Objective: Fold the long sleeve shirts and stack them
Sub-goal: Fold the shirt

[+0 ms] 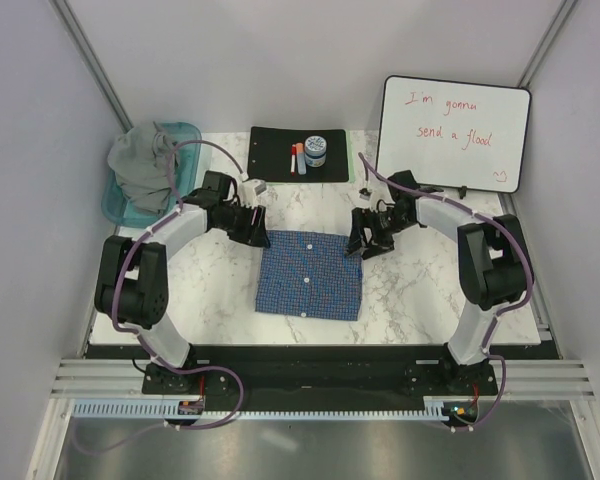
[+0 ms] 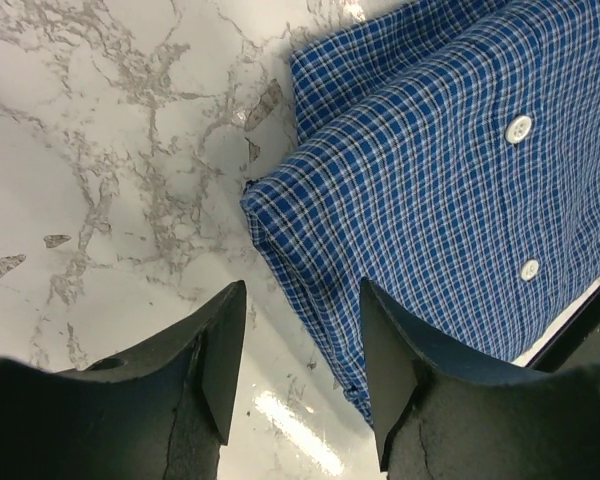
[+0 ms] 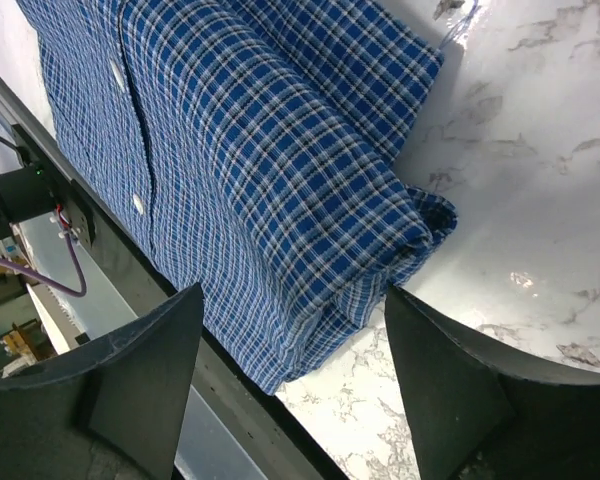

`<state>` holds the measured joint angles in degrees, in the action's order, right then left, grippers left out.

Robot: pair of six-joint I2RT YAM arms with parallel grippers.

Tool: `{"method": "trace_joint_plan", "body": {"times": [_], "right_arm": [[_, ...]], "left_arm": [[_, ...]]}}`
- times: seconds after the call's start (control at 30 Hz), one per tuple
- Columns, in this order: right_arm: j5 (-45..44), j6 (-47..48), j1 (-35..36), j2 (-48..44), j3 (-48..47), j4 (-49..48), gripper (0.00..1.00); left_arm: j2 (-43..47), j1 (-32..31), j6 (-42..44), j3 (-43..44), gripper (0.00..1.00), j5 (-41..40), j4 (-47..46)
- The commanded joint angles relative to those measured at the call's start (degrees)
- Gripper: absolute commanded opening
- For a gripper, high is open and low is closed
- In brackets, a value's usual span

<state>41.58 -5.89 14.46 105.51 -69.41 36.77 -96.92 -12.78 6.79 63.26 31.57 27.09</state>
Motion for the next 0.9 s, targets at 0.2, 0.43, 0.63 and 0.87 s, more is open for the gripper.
{"method": "trace_joint_plan", "body": {"times": [0.2, 0.43, 0.63, 0.87], "right_arm": [[3.85, -0.26, 2.95, 4.16, -1.33, -4.27, 0.52], [4.3, 5.45, 0.22, 10.32, -11.09, 2.59, 0.34], [7.89, 8.44, -1.19, 17.61, -18.21, 5.41, 0.11], [7.55, 9.23, -1.1, 25.52, -20.94, 6.47, 0.0]], "left_arm": [[-0.11, 0.12, -9.77, -4.82, 0.4, 3.05, -10.04], [3.68, -0.67, -11.62, -4.82, 0.08, 5.43, -14.26], [-2.03, -0.76, -12.58, -3.07, 0.02, 1.49, -15.49], [-7.49, -0.67, -16.45, -1.3, 0.02, -8.89, -14.88]]}}
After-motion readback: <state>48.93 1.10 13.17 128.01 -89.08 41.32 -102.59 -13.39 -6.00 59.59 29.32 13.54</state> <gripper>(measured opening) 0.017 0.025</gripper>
